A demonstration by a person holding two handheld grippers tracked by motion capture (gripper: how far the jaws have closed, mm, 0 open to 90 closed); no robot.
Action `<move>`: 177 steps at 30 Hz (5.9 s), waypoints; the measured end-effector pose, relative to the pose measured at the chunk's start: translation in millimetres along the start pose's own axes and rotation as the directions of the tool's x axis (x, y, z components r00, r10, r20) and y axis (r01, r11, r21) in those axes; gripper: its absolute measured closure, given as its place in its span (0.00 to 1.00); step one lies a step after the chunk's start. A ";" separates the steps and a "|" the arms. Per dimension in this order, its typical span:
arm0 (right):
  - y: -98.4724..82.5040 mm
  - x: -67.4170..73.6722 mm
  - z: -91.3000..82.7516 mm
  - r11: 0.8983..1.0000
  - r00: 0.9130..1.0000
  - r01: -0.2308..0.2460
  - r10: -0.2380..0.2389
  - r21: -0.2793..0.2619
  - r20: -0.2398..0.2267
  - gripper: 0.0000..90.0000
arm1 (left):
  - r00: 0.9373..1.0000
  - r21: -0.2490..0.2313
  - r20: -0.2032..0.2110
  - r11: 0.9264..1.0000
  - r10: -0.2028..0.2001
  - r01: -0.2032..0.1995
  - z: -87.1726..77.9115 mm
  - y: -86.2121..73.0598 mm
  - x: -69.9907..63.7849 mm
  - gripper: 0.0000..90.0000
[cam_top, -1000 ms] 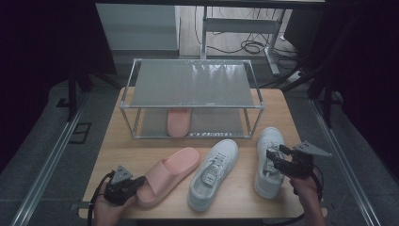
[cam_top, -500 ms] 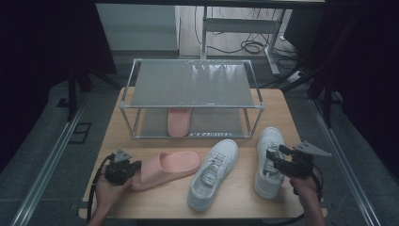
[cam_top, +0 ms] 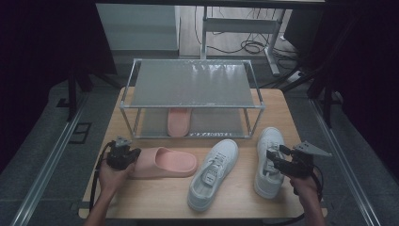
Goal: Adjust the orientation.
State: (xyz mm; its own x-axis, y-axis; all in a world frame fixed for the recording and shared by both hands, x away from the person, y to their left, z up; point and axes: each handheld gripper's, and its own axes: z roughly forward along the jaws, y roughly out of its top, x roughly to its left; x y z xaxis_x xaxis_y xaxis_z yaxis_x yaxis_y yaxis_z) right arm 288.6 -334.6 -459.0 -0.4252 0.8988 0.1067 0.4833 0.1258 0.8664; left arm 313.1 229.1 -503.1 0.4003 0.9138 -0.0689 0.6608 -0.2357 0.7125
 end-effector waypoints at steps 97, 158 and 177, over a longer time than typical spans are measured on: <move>-0.4 4.3 -2.1 1.000 1.000 -0.001 0.001 -0.011 -0.013 0.42 | 0.999 -0.055 0.044 0.998 -0.004 0.006 -90.5 -56.3 -16.8 1.00; -2.4 11.2 0.9 1.000 0.999 0.002 -0.002 -0.007 -0.043 0.43 | 0.998 0.016 0.068 1.000 -0.011 0.010 13.6 -2.3 6.9 1.00; 1.5 8.4 -7.5 0.999 1.000 0.000 -0.001 -0.037 -0.028 0.43 | 0.988 0.017 0.133 0.996 0.084 -0.087 26.2 12.1 -25.6 1.00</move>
State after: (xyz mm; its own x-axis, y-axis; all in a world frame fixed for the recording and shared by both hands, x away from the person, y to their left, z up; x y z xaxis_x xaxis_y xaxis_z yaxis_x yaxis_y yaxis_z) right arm 280.1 -330.0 -453.2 -0.4471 0.8865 0.1194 0.4548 0.1103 0.8837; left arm 327.5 194.2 -511.0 0.5351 0.8387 -0.1012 0.6343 -0.3198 0.7038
